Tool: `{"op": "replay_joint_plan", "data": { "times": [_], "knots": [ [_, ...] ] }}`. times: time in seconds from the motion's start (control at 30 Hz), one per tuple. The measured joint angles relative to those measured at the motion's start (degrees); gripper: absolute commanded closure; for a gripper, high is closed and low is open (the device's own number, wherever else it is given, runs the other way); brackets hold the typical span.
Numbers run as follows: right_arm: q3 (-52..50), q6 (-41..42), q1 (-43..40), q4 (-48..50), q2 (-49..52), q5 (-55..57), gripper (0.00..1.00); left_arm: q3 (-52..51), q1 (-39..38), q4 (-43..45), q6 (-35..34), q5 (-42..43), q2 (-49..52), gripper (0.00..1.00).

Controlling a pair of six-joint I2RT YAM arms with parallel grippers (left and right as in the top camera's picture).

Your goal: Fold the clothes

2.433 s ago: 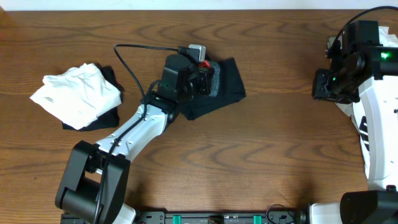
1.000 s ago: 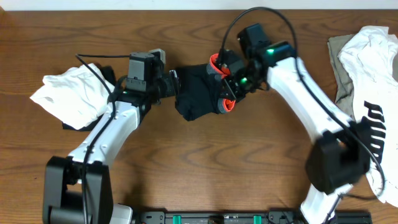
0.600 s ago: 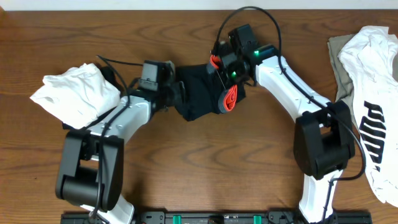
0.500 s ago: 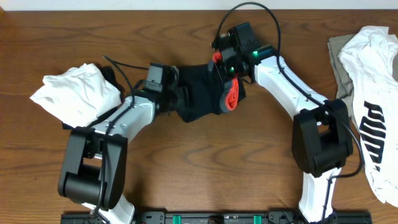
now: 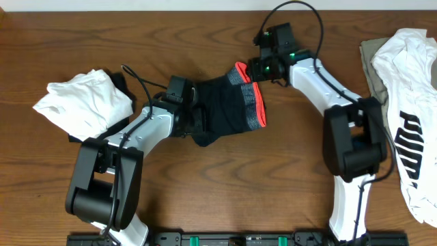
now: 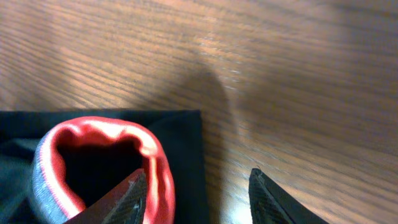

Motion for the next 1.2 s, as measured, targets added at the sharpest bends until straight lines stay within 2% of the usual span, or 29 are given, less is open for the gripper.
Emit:
{"op": "replay_joint_plan", "data": {
  "times": [0.1, 0.17, 0.27, 0.43, 0.57, 0.83, 0.97, 1.13, 1.2],
  "knots": [
    [-0.1, -0.8, -1.3, -4.5, -4.7, -0.8, 0.46, 0.0, 0.0, 0.0, 0.0, -0.2, 0.0, 0.40],
    [-0.1, -2.8, -2.1, -8.7, -9.1, -1.9, 0.41, 0.0, 0.0, 0.0, 0.0, -0.4, 0.0, 0.41],
    [0.2, -7.9, -2.2, -14.6, -14.8, -3.1, 0.41, 0.0, 0.0, 0.0, 0.0, -0.5, 0.0, 0.40],
    [0.5, -18.0, -0.8, -21.2, -14.9, -4.2, 0.36, 0.0, 0.0, 0.0, 0.2, -0.7, -0.1, 0.33],
    [0.5, -21.7, -0.2, -20.9, -10.4, -4.2, 0.34, 0.0, 0.0, -0.1, 0.2, -0.9, -0.2, 0.33],
    [0.1, -24.0, -0.2, -17.3, -5.1, -5.1, 0.37, 0.0, 0.0, -0.2, 0.2, -0.9, -0.2, 0.33],
    [0.1, -24.3, -0.2, -16.1, -5.0, -6.3, 0.43, 0.0, 0.0, -0.2, 0.2, -0.9, -0.2, 0.33],
    [0.1, -24.5, 0.3, -15.8, -4.5, -7.5, 0.43, 0.0, 0.0, -0.2, 0.2, -0.9, -0.2, 0.32],
    [0.1, -24.7, 0.8, -15.8, -4.0, -7.7, 0.49, 0.0, 0.0, -0.2, 0.2, -0.9, -0.2, 0.33]
  ]
}}
